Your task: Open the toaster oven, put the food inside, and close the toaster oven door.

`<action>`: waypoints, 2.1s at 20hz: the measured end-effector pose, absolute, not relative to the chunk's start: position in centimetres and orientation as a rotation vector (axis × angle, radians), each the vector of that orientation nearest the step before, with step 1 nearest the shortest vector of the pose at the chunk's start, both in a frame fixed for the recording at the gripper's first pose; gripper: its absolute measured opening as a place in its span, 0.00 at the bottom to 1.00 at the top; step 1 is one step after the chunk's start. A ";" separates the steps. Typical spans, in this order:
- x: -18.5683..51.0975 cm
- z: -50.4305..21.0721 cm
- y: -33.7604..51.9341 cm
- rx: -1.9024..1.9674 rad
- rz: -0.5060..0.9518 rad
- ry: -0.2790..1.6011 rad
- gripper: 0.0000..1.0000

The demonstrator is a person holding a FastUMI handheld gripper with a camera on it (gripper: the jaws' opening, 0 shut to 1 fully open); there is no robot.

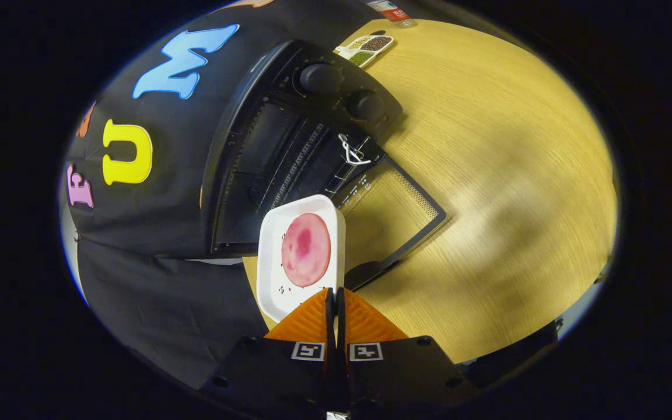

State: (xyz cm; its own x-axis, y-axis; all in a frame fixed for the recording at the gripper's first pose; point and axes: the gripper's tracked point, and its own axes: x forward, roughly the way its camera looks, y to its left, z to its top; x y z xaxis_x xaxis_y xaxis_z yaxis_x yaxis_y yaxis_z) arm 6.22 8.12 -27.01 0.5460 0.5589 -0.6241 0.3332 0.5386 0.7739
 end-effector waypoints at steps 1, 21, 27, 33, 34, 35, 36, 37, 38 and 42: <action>6.9 -27.2 8.5 1.035 0.168 1.017 0.01; 19.8 -27.9 9.1 1.281 -0.046 0.663 0.02; 22.2 -27.5 9.5 1.324 -0.078 0.622 0.02; 21.8 -27.8 10.0 1.313 -0.082 0.630 0.08; 21.8 -27.8 10.2 1.311 -0.083 0.630 0.09; 21.8 -27.5 10.3 1.314 -0.077 0.621 0.09; 21.8 -27.3 10.1 1.313 -0.075 0.617 0.09; 21.9 -27.2 10.6 1.317 -0.064 0.612 0.11; 21.6 -26.9 10.4 1.319 -0.054 0.610 0.14; 20.9 -25.8 10.6 1.322 -0.022 0.599 0.29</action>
State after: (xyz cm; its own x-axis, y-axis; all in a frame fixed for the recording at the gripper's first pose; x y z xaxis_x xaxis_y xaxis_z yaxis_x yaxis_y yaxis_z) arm 20.87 10.60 -25.78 0.8498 0.3163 -0.4217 0.3460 0.2687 0.8989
